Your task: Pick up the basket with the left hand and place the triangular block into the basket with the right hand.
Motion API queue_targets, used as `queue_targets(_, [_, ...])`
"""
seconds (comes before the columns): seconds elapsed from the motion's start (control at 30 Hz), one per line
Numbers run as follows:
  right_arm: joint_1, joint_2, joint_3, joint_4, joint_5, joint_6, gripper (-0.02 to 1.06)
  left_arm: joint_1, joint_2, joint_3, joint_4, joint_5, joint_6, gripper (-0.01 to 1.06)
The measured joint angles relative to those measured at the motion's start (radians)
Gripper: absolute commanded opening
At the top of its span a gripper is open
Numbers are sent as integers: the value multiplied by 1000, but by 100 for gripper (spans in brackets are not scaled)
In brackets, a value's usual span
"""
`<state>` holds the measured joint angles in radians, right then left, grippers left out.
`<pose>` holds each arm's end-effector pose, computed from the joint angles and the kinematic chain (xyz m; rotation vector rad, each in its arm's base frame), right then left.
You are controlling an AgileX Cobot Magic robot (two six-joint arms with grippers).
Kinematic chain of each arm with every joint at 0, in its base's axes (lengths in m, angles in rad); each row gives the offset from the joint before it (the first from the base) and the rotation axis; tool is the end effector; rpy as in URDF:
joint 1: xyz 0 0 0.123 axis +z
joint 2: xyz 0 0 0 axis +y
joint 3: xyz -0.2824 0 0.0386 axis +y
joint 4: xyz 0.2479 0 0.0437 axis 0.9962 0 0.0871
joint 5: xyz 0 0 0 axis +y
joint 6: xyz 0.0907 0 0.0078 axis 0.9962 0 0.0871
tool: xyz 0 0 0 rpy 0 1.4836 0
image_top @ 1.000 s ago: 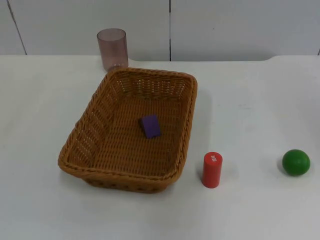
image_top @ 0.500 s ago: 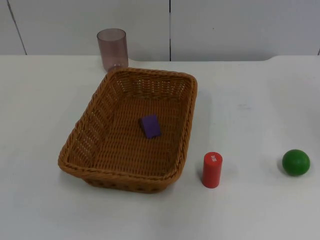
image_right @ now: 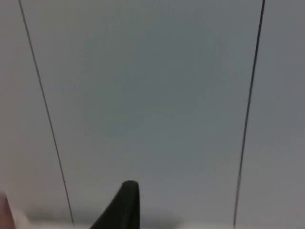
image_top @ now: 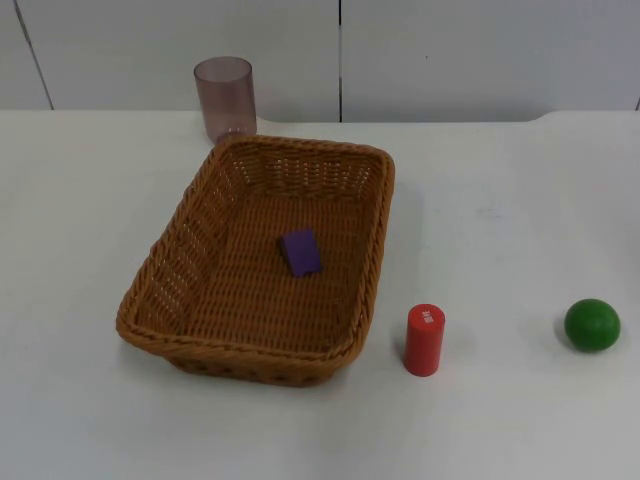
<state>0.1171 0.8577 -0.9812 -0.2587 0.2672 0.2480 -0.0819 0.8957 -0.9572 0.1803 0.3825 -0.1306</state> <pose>0.1753 0.0144 0.4313 -0.0442 1.6182 0.0342 0.1867 -0.0092 0.4058 0.0590 1.7976 0.0281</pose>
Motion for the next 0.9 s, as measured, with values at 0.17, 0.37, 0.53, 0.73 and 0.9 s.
queue_targets(0.17, [0,-164,0,-62,-19,6,105,0,-62,2,-6,2,0,105])
queue_targets(0.37, [0,-434,0,-208,120,-7,105,0,-252,2,72,52,-50,105])
queue_targets(0.53, [0,-577,0,-222,198,-15,105,0,-403,2,116,93,-72,105])
queue_targets(0.73, [-127,-698,-52,-41,280,-236,105,0,-557,2,126,183,-78,105])
queue_targets(0.9, [-196,-720,-110,130,288,-357,105,0,-656,2,126,213,-65,105])
